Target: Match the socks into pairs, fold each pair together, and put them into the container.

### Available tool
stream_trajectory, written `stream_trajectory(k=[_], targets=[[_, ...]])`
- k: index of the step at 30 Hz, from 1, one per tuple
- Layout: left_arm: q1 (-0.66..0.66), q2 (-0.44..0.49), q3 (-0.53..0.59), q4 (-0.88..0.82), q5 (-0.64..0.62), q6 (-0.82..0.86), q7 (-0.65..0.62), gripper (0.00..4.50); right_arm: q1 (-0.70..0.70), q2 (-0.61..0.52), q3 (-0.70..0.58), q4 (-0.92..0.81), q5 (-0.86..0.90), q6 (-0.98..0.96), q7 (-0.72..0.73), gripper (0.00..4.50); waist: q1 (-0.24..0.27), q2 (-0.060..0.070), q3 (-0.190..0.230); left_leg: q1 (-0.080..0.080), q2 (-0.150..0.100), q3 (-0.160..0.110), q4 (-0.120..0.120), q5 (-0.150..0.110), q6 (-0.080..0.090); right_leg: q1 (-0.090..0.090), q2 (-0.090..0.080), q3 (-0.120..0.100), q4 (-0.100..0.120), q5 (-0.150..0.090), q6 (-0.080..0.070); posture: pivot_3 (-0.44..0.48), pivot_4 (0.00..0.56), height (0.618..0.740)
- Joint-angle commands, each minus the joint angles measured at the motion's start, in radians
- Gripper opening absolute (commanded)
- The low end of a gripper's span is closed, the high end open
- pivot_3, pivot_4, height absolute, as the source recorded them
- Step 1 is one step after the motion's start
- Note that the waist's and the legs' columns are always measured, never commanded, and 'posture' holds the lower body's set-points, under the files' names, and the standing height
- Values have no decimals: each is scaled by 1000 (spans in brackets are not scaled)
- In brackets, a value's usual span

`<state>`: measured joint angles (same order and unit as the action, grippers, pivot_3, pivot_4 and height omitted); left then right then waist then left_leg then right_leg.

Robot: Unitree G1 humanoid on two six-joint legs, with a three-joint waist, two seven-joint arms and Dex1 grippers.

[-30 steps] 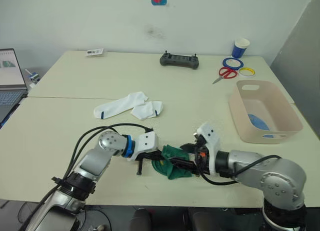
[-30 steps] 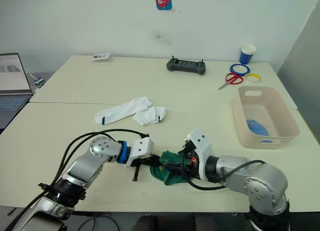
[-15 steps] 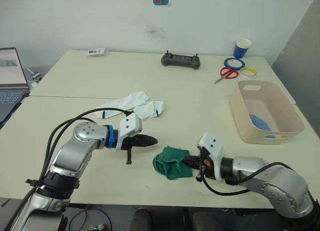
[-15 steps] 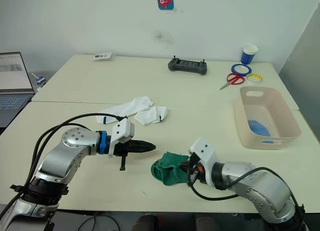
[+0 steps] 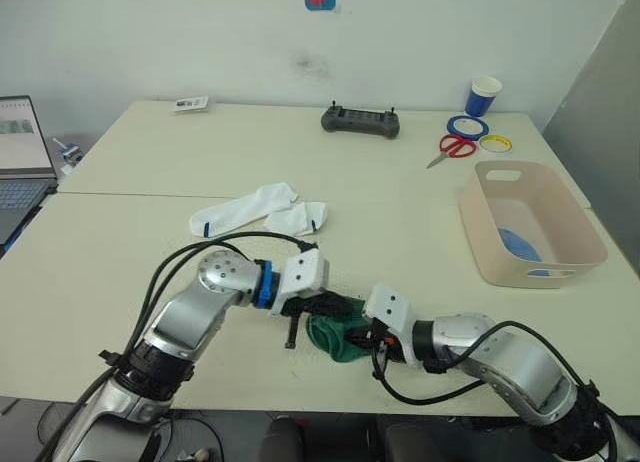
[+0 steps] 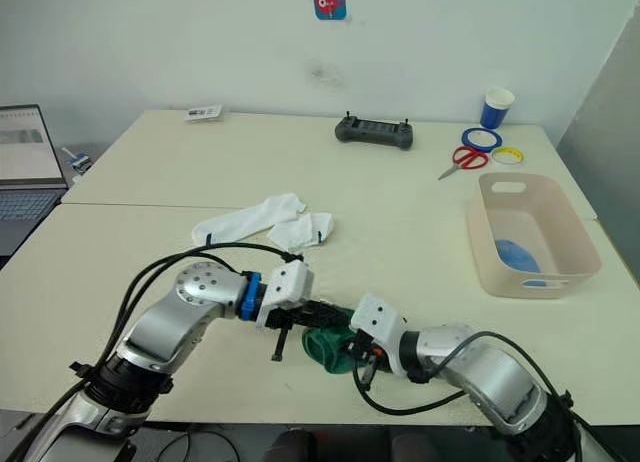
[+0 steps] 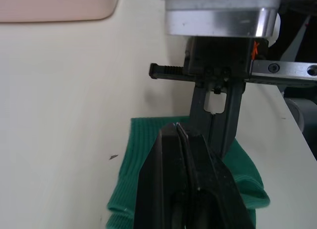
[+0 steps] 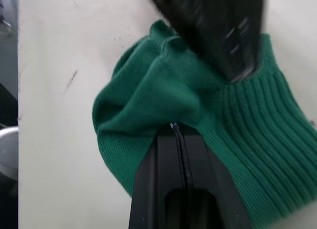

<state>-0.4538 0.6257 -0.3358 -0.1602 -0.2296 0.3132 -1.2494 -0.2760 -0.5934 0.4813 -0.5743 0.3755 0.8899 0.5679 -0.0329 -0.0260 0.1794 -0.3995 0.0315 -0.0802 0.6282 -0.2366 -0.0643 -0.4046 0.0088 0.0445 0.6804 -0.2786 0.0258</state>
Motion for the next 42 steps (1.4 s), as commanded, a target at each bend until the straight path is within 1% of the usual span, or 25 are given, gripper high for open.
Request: stream_trajectory(k=[1, 4, 7, 10, 12, 14, 16, 18, 20, 22, 25, 29, 32, 36, 38, 42], targets=[[26, 30, -23, 57, 71, -75, 7, 0, 22, -24, -87, -105, 32, 36, 4, 14, -1, 0, 0, 0, 0, 0, 0, 0, 0, 0, 0, 0, 0, 0, 0, 0, 150, 740], [40, 55, -37, 120, 127, -166, -1, 0, 33, -31, -129, -111, 31, 45, -2, 14, -2, 0, 0, 0, 0, 0, 0, 0, 0, 0, 1, 0, 0, 0, 0, 0, 150, 740], [48, 63, -52, 151, 160, -215, -8, 0, 5, 15, -127, -35, -12, 10, -37, 14, 0, 0, 0, 1, 0, 0, 0, 0, 0, 0, 0, 0, 0, 0, 0, 0, 150, 740], [58, 63, -53, 156, 170, -211, -9, 0, -16, 82, -108, 71, -53, -10, -73, 14, -2, 0, 0, 1, 0, 0, 0, 0, 0, 1, 0, 0, 1, 1, -1, 0, 150, 740], [70, 69, -48, 157, 174, -196, -5, 0, -12, 78, -86, 116, -91, -29, -69, 14, -1, 0, -1, 1, 0, 0, 0, 0, 0, 0, 1, 0, 1, 1, -1, 0, 150, 740], [87, 85, -41, 158, 173, -196, -10, 0, 11, 50, -86, 130, -116, -41, -61, 14, 0, 0, -1, 1, 0, 0, 0, 0, 0, 1, 1, 0, 1, 1, -1, 0, 150, 740], [98, 93, -34, 155, 169, -198, -12, 0, 32, 21, -93, 120, -129, -62, -49, 14, 0, 0, -2, 1, 0, 0, 0, 0, 0, 1, 0, 0, 1, 1, -1, 0, 150, 740], [100, 80, -7, 131, 118, -177, -17, 0, 57, 9, -134, 36, -86, -130, 0, 14, 0, 0, -3, 2, 0, 0, 0, 0, 0, 1, 0, 0, 1, 1, -1, 0, 150, 740], [85, 71, 8, 111, 97, -171, -18, 0, 66, 23, -163, -48, -26, -156, 39, 14, -1, 0, -2, 2, 0, 0, 0, 0, 0, 1, 0, 0, 1, 1, -1, 0, 150, 740], [71, 72, 9, 102, 97, -173, -22, 0, 63, 43, -162, -78, 0, -148, 50, 14, -6, 1, -2, 2, 1, 0, 0, 0, 0, 1, 1, 0, 1, 1, -1, 0, 150, 740], [65, 65, 15, 99, 88, -133, -9, 0, 61, 49, -109, -50, -27, -136, 62, 14, -7, 1, -2, 2, 1, -1, 0, 0, 0, 1, 2, 0, 2, 1, -1, 0, 150, 740], [111, 90, -7, 173, 146, -197, 1, 0, 94, 28, -50, 15, -65, -127, 73, 14, -6, 1, -2, 1, 1, 0, 1, 0, 0, 1, 1, 0, 1, 1, -1, 0, 150, 740], [137, 96, -2, 190, 148, -205, 10, 0, 138, -8, -45, 6, -81, -132, 81, 14, -5, 1, -3, 1, 1, 0, 1, 0, 0, 1, 1, 0, 1, 1, -1, 0, 150, 740], [142, 99, 14, 169, 137, -225, 13, 0, 214, -55, -107, -85, -65, -136, 79, 14, -5, 1, -5, 5, 1, 0, 1, 0, 0, 4, 1, 0, 1, 1, -1, 0, 150, 740], [114, 80, 31, 118, 100, -190, 16, 0, 258, -78, -149, -144, -58, -147, 75, 14, -4, 2, -5, 7, 1, 0, 1, 0, 0, 7, 1, 0, 1, 1, -1, 0, 150, 740], [55, 53, 44, 48, 53, -123, 14, 0, 318, -61, -237, -228, -15, -137, 50, 14, -2, 1, -4, 7, 1, -1, 1, 0, 0, 8, 1, 0, 1, 1, -1, 0, 150, 740]])
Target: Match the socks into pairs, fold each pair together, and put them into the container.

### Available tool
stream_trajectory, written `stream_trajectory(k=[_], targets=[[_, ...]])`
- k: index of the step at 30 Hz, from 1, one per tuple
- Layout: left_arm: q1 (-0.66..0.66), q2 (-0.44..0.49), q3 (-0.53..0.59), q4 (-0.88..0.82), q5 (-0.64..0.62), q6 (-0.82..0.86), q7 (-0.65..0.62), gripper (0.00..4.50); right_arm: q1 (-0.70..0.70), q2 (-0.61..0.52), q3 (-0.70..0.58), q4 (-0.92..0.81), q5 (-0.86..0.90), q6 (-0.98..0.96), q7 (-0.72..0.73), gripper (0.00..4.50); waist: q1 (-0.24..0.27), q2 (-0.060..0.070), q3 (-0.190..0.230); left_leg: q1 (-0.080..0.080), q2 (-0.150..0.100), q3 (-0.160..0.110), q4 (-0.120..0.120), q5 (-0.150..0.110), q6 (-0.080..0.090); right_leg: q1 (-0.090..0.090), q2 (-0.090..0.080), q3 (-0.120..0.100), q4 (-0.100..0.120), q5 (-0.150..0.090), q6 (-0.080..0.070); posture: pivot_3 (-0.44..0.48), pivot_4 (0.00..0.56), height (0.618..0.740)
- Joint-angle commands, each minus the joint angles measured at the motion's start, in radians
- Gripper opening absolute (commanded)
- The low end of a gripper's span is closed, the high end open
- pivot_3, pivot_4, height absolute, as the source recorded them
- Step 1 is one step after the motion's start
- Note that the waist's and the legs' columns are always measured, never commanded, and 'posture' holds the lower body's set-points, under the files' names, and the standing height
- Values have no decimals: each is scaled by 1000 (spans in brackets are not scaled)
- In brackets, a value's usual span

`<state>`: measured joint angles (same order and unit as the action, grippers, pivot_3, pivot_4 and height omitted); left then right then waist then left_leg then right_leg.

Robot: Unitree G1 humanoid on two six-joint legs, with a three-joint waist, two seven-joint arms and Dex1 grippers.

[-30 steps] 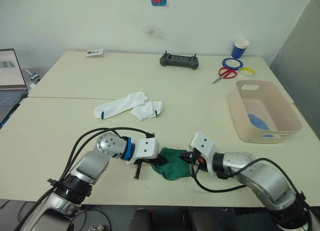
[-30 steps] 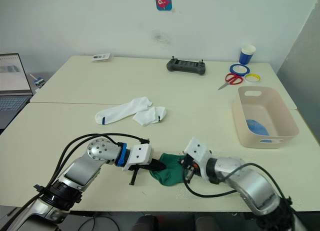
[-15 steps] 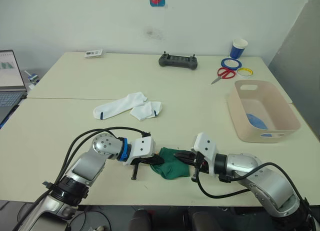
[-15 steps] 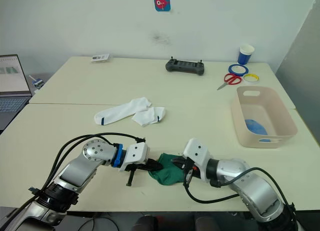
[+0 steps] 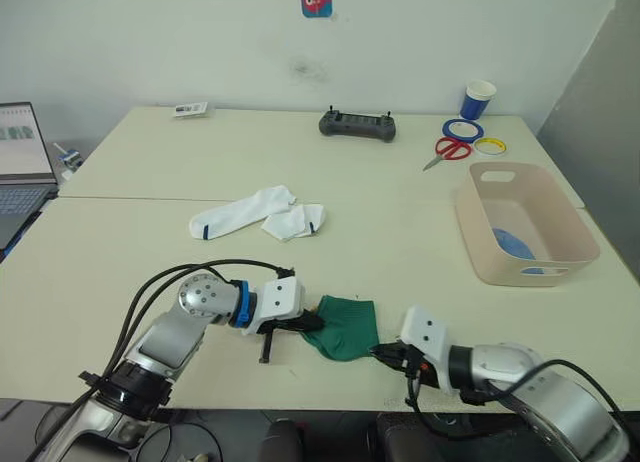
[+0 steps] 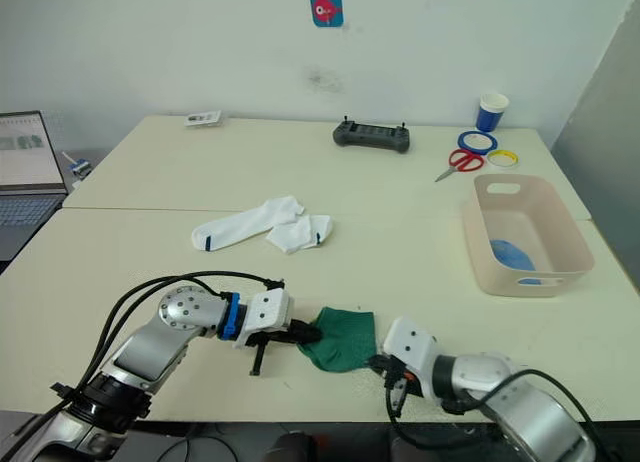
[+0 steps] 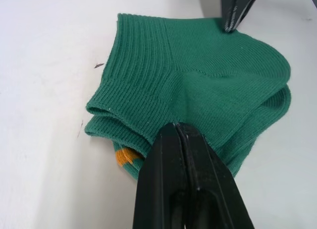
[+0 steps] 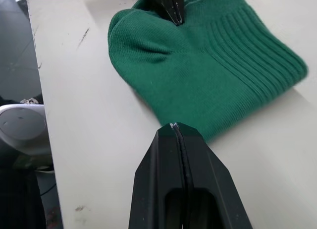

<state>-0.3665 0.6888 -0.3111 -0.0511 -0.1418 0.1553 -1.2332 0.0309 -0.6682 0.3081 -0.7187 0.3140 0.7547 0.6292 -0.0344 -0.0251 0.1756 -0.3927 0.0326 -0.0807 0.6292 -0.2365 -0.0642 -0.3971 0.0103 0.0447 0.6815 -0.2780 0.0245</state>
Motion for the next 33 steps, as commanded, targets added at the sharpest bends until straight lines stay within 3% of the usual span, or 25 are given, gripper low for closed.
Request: stream_trajectory(k=[1, 7, 10, 15, 21, 33], targets=[[-36, -8, 17, -65, -35, 42, -6, 0, 21, 26, -86, -100, 64, 10, -21, 14, 0, 0, 0, 0, 0, 0, 0, 0, 0, 0, 0, 0, 0, 0, 0, 0, 150, 740], [-8, 22, -27, 30, 41, -20, -26, 0, 34, 133, -187, -137, 139, 125, -135, 14, -2, 0, 0, 0, 0, 0, -1, 0, 0, 0, 0, 0, -1, 0, 0, 0, 150, 740], [14, 32, -42, 98, 86, -66, -20, 0, -10, 201, -245, -127, 257, 294, -177, 556, 1, 0, 0, 0, 0, 0, -1, 0, 0, 0, 0, 0, -1, 0, 0, 0, 150, 740], [37, 35, -44, 105, 87, -65, -15, 0, -93, 340, -334, -80, 427, 588, -258, 2304, 0, 1, 0, 9, 0, 0, -1, 0, 0, 8, 0, 1, -1, -3, -6, 0, 150, 740], [79, 47, -39, 73, 87, -76, -8, 0, -162, 467, -360, -8, 414, 773, -366, 4480, -3, 2, -1, 10, 1, 0, -3, 0, 0, 8, 0, 1, -1, -5, -8, 0, 150, 740], [105, 47, -30, 71, 90, -99, 11, 0, -239, 488, -377, 75, 396, 852, -373, 4480, -7, 2, -1, 11, 1, 0, -5, 0, 0, 8, 0, 0, -1, -5, -9, 0, 150, 740]])
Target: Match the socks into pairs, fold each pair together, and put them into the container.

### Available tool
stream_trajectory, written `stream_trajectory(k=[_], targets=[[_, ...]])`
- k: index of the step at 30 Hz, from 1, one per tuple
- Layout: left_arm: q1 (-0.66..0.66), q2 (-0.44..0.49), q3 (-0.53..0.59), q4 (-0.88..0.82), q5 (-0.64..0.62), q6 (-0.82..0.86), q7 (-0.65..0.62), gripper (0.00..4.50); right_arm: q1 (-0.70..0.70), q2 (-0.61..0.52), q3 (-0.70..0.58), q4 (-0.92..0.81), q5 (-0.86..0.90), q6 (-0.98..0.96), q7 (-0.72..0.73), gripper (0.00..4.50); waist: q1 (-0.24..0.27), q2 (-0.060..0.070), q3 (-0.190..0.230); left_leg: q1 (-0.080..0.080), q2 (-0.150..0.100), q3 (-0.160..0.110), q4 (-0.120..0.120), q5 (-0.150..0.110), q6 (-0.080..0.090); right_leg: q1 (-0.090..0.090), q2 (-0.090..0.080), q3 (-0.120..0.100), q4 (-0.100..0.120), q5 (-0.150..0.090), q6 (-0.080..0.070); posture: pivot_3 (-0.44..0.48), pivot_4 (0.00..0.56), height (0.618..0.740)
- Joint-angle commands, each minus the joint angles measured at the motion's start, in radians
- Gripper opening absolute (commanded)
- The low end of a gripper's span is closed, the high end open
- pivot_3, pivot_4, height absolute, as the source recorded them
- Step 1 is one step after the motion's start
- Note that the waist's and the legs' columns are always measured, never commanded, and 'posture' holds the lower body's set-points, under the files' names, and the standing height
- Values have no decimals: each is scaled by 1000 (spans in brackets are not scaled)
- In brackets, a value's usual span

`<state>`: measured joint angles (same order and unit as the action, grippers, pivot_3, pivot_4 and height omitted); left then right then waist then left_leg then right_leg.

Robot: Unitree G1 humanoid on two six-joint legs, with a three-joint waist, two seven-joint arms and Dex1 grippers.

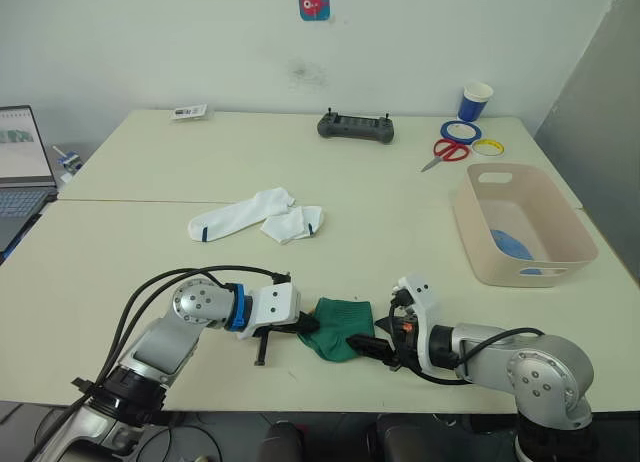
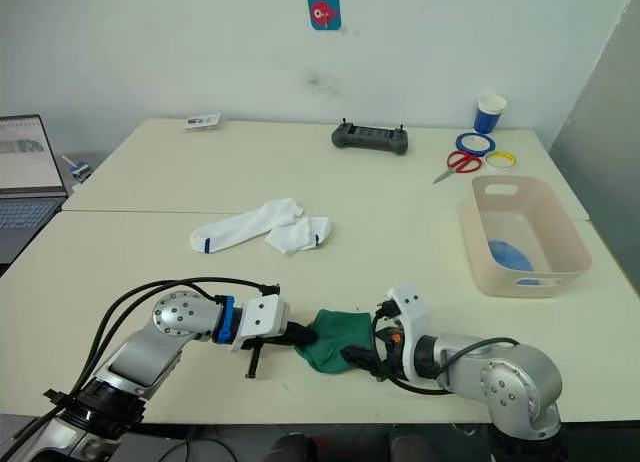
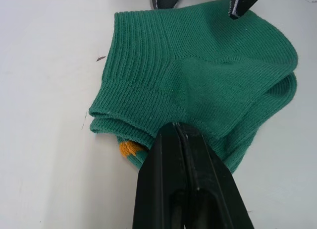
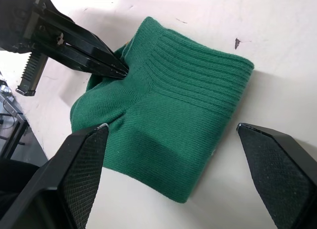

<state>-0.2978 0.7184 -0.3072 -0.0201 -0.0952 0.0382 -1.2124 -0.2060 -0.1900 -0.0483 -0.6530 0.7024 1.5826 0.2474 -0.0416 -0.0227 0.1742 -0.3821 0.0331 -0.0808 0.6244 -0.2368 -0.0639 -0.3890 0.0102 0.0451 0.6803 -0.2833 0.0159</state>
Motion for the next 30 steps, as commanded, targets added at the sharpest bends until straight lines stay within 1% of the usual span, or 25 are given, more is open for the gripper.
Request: stream_trajectory(k=[1, 3, 4, 7, 11, 17, 20, 23, 26, 30], targets=[[37, 16, -35, 43, 44, 17, -8, 0, -3, 44, -23, 30, 16, 29, 8, 4480, 0, 0, 0, 0, 0, 0, 0, 0, 0, 0, 0, 0, 0, 0, 0, 0, 150, 740], [38, 13, -38, 48, 47, 12, -6, 0, -6, 102, -22, 69, 13, 32, -1, 4480, -3, 0, -3, 0, 0, 0, -1, 0, 0, 0, 0, 0, 0, 0, 0, 0, 150, 740], [38, 11, -40, 52, 48, 10, -7, 0, -13, 148, -27, 104, 8, 30, -5, 4480, -6, 2, -4, 1, 0, 0, -1, 0, 0, 0, 0, 0, 0, 0, 0, 0, 150, 740], [33, 6, -42, 68, 51, 4, -9, 0, -34, 222, -22, 177, -15, 11, -14, 4480, -15, 5, -8, 2, 1, 0, -1, 0, 0, 0, 0, 0, 0, -1, -1, 0, 150, 740], [24, 0, -41, 87, 52, -3, -7, 0, -57, 272, -30, 236, -15, -12, -7, 4480, -16, 7, -11, 2, 1, 0, -1, 0, 0, 0, 0, 0, 0, -1, -1, 0, 150, 740], [22, 3, -35, 91, 46, -6, -6, 0, -74, 285, -26, 267, -10, -28, 3, 4480, -16, 7, -11, 2, 1, 0, -2, 0, 0, 0, 0, 0, 0, -1, -2, 0, 150, 740], [21, 5, -27, 86, 39, 3, -5, 0, -74, 280, -26, 275, -13, -40, 2, 3879, -16, 7, -11, 2, 1, 0, -2, 0, 0, 0, 0, 0, 0, -1, -2, 0, 150, 740], [19, 8, -20, 84, 34, 11, -4, 0, -72, 282, -32, 274, -13, -52, -4, 2846, -16, 8, -11, 1, 1, 0, -3, 0, 0, -1, 0, 0, 0, -1, -2, 0, 150, 740], [21, 10, -4, 73, 14, 36, -5, 0, -65, 283, -41, 261, -11, -54, -11, 1704, -16, 9, -10, 1, 0, 0, -4, 0, 0, -1, 0, 0, -1, -1, -2, 0, 150, 740], [18, -9, 40, 35, -76, 77, -17, 0, -43, 284, -62, 224, -6, -52, -22, 260, -17, 9, -10, 1, 0, 0, -6, 0, 0, -2, 0, 0, -1, -2, -3, 0, 150, 740]])
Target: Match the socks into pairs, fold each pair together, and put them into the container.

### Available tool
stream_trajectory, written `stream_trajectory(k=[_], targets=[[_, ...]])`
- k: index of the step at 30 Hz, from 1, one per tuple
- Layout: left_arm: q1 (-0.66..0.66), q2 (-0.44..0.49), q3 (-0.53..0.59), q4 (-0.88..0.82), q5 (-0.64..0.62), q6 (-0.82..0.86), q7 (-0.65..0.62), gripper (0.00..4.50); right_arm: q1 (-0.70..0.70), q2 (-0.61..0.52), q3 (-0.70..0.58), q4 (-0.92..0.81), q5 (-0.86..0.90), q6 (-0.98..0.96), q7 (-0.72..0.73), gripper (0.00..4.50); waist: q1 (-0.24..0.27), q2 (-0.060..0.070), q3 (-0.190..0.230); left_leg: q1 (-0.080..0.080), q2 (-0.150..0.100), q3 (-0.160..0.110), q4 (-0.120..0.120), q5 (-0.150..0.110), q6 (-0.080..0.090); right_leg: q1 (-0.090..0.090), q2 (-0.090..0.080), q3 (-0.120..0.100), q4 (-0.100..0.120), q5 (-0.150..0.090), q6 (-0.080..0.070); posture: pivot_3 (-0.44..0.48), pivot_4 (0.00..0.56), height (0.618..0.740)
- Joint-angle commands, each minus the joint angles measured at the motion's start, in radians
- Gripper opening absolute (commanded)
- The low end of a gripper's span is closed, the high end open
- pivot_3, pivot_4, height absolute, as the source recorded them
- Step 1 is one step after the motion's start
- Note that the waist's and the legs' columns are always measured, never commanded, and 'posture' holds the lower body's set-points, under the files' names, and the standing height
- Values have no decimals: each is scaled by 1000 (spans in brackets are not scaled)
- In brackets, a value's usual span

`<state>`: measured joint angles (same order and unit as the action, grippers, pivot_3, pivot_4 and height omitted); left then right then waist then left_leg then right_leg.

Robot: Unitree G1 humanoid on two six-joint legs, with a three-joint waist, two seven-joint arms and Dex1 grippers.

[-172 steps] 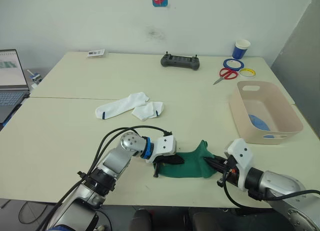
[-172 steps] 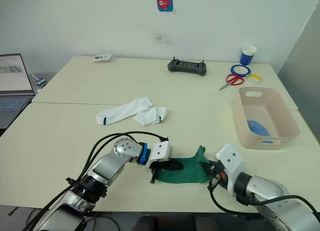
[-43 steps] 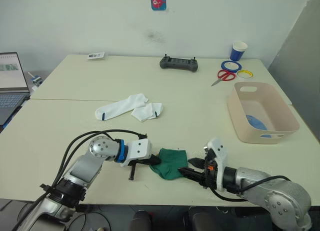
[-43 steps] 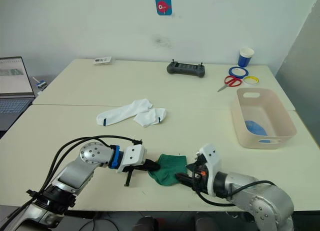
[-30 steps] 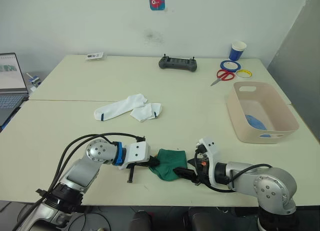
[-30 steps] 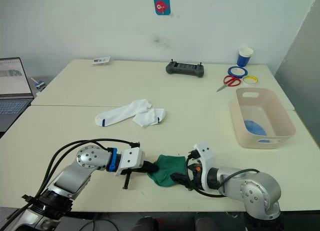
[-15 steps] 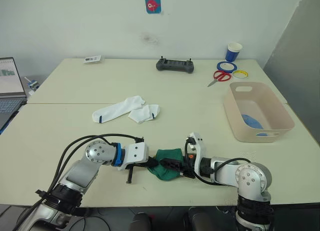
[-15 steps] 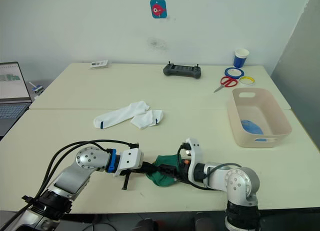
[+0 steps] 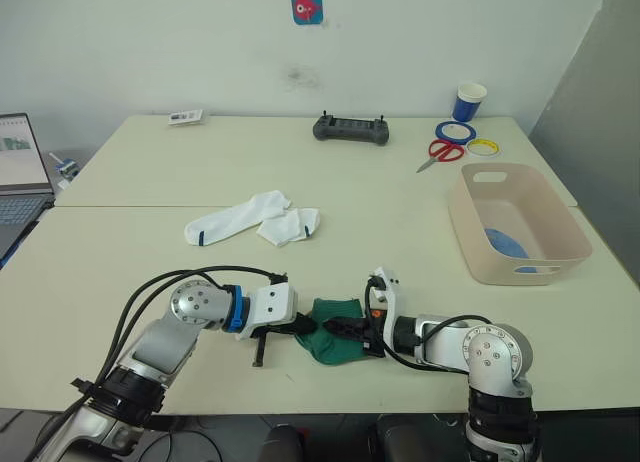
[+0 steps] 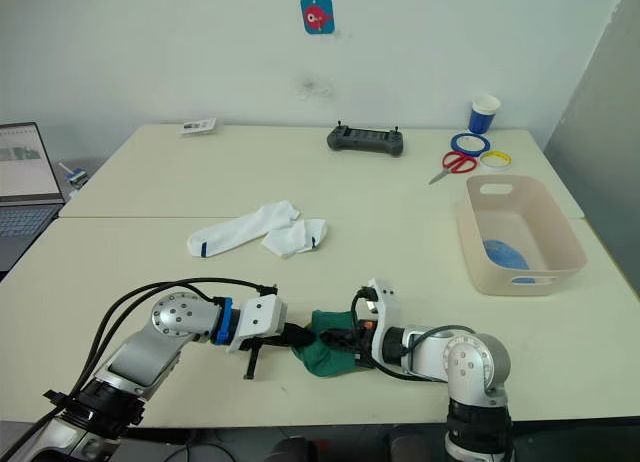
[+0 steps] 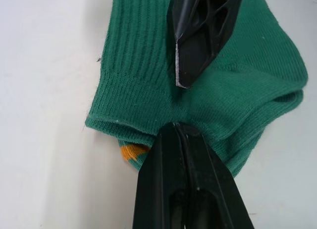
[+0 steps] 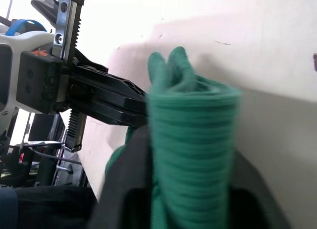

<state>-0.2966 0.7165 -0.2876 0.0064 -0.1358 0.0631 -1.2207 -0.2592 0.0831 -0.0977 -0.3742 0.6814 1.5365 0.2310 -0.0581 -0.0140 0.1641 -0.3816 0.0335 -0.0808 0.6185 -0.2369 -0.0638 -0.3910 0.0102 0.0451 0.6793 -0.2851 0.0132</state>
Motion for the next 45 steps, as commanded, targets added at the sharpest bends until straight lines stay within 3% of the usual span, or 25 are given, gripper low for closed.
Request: stream_trajectory(k=[1, 6, 16, 21, 24, 28, 31, 33, 37, 39, 41, 45], targets=[[16, -14, 33, -9, -68, 77, -13, 0, 18, 8, -18, -69, 18, -4, -7, 25, 0, 0, 0, 0, 0, 0, -1, 0, 0, -1, 0, 0, 0, 0, 0, 0, 150, 740], [-72, -35, 71, -116, -211, 282, -29, 0, 116, -50, -72, -254, 56, 20, -1, 25, 7, -1, 2, -14, 0, -2, -3, 0, 0, -13, 0, -2, 0, 1, 6, 0, 150, 740], [-374, -237, 24, -220, -313, 528, 61, 2909, 417, -200, -174, -640, 157, -71, 45, 0, -1, -3, 2, -18, -1, -1, -3, 0, 0, -17, 1, -1, -1, -2, 11, 0, 150, 740], [-485, -317, -10, -170, -275, 546, 122, 4483, 503, -344, -229, -673, 319, -295, -51, 0, -1, -4, 4, -16, -2, -1, -3, 0, 0, -15, 1, 0, 1, -1, 11, 0, 150, 740], [-548, -382, -26, -121, -270, 565, 156, 4483, 532, -505, -324, -673, 433, -435, -112, 0, 2, -5, 5, -17, -4, -2, 0, 0, 0, -14, 1, 2, 1, -1, 11, 0, 150, 740], [-600, -426, -42, -70, -257, 556, 159, 4483, 569, -728, -558, -673, 565, -593, -179, 0, 5, -9, 9, -20, -6, -1, 7, 0, 0, -13, 1, 5, 0, -1, 12, 0, 150, 740], [-629, -444, -44, -36, -252, 526, 142, 4483, 543, -951, -807, -619, 485, -589, -110, 0, 5, -10, 13, -20, -6, 0, 7, -1, 1, -13, 2, 7, 0, -1, 12, 0, 150, 740], [-639, -452, -45, -24, -250, 516, 134, 4483, 523, -1081, -849, -567, 382, -589, -49, 0, 4, -11, 14, -19, -5, 0, 8, -1, 1, -13, 3, 8, 1, 0, 13, 0, 150, 740], [-655, -467, -43, -21, -256, 525, 130, 4483, 525, -1312, -690, -387, -19, -789, 97, 0, 6, -14, 15, -19, -5, 1, 8, -1, 2, -13, 4, 10, 0, 0, 13, 0, 150, 740], [-663, -470, -40, -32, -263, 540, 132, 4483, 523, -1421, -514, -226, -259, -1004, 137, 0, 6, -15, 16, -19, -5, 2, 8, -1, 1, -13, 4, 11, 0, 0, 13, 0, 150, 740], [-669, -469, -41, -35, -261, 544, 131, 4483, 487, -1479, -370, -90, -428, -1182, 160, 0, 6, -16, 17, -19, -6, 5, 9, -1, 1, -13, 3, 16, -1, 0, 14, 0, 150, 740], [-668, -460, -44, -50, -261, 552, 130, 4483, 210, -1471, -15, 220, -689, -1427, 197, 0, 5, -15, 18, -19, -7, 9, 9, -1, 1, -13, 3, 21, -1, 1, 15, 0, 150, 740]])
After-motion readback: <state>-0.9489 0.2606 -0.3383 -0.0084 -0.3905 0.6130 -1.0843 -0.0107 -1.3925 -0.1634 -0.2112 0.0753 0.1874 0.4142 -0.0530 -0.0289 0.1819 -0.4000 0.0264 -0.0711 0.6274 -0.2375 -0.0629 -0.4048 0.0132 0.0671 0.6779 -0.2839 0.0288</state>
